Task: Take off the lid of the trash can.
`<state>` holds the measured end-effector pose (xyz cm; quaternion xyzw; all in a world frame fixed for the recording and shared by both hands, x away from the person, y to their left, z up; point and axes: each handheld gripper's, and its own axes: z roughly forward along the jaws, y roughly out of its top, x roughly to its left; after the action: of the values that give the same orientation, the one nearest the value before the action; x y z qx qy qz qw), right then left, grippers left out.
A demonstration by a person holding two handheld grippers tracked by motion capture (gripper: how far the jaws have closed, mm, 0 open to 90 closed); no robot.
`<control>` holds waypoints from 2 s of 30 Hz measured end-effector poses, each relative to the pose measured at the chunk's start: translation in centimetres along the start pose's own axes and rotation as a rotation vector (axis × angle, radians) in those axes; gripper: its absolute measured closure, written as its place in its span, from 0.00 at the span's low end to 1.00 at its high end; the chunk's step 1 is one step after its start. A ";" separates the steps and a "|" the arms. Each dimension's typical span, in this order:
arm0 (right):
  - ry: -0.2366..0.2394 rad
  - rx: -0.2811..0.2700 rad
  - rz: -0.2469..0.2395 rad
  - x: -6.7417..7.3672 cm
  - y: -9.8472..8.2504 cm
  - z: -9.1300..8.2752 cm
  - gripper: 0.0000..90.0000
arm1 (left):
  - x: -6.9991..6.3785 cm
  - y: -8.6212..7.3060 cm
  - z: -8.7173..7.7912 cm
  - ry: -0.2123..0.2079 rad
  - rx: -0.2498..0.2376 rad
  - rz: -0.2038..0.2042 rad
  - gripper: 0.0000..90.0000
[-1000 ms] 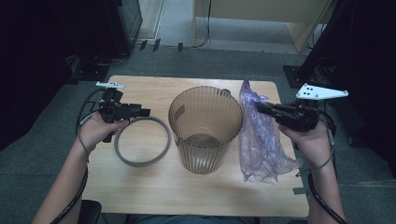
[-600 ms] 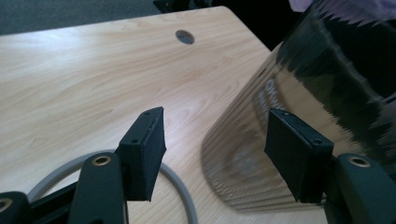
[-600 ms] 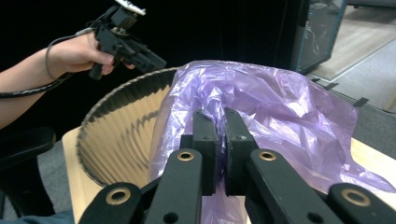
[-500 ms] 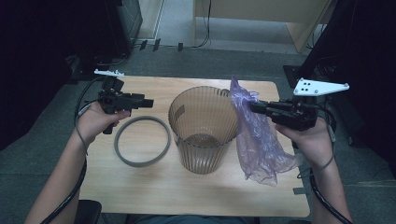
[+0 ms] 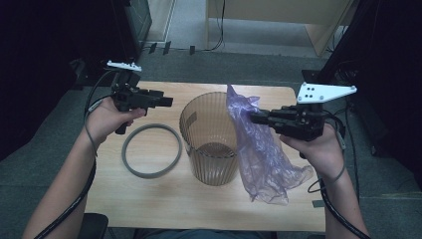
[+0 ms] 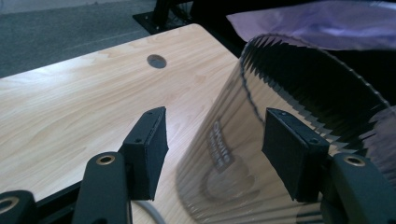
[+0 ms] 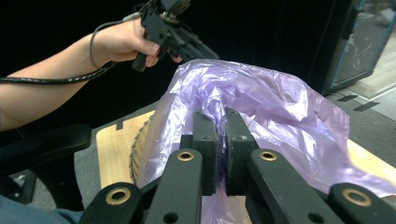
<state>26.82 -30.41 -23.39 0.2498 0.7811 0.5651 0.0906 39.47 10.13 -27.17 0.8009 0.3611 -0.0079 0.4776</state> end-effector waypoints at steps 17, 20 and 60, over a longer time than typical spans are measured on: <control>0.087 0.047 -0.001 0.4 0.0 3.8 0.97 | -3.6 3.6 2.1 -0.055 0.007 0.087 0.43; 0.103 0.051 0.000 0.5 -0.2 4.4 0.97 | -4.4 3.9 2.6 -0.074 0.008 0.102 0.43; 0.188 0.049 -0.023 2.2 0.1 5.8 0.97 | -9.2 2.9 8.5 -0.201 0.132 0.190 0.46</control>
<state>27.45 -24.47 -24.98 0.1888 0.8025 0.5657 0.0171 37.21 -2.44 -26.31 0.8564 0.2327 -0.0664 0.4562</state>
